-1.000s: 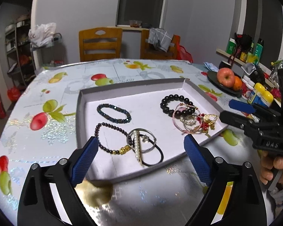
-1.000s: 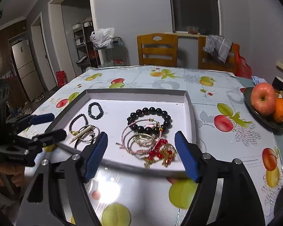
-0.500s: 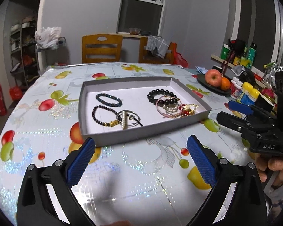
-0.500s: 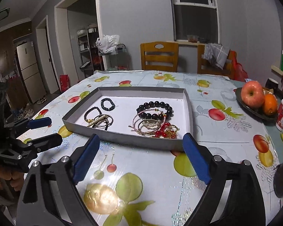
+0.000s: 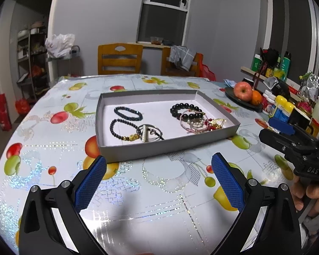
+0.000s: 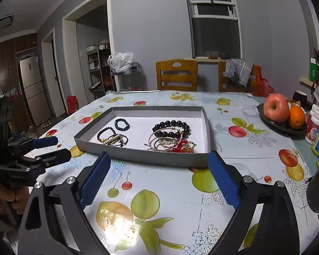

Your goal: Organize jewelry

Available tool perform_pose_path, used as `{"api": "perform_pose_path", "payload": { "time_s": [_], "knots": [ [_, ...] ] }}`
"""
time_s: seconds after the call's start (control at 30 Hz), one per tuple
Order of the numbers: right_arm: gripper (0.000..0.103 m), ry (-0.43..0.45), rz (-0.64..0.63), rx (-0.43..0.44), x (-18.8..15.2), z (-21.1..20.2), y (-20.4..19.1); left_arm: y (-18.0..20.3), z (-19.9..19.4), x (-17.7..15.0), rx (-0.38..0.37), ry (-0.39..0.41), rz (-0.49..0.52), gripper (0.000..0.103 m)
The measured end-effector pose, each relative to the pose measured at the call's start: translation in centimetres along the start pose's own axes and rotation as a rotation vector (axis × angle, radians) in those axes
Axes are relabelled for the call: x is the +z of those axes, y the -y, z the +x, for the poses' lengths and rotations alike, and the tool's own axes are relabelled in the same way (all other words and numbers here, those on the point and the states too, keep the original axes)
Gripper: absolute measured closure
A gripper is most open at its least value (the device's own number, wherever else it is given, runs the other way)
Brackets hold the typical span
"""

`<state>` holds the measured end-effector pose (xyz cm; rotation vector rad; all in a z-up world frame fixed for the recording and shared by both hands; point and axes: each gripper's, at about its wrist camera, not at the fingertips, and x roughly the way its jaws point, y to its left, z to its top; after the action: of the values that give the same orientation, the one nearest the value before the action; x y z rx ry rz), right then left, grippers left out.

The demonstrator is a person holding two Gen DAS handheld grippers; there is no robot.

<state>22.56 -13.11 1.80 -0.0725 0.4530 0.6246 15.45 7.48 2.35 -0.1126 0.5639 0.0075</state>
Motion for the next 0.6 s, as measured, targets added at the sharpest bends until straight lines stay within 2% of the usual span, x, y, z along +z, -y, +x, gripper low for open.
{"api": "perform_pose_path", "payload": {
  "time_s": [0.2, 0.6],
  "knots": [
    [0.009, 0.035, -0.021, -0.002, -0.1, -0.65, -0.44, 0.51, -0.46, -0.01, 0.008, 0.022, 0.02, 0.005],
    [0.008, 0.033, -0.027, -0.005, 0.02, -0.51, -0.54, 0.68, -0.42, 0.02, 0.009, 0.021, 0.029, 0.005]
  ]
}}
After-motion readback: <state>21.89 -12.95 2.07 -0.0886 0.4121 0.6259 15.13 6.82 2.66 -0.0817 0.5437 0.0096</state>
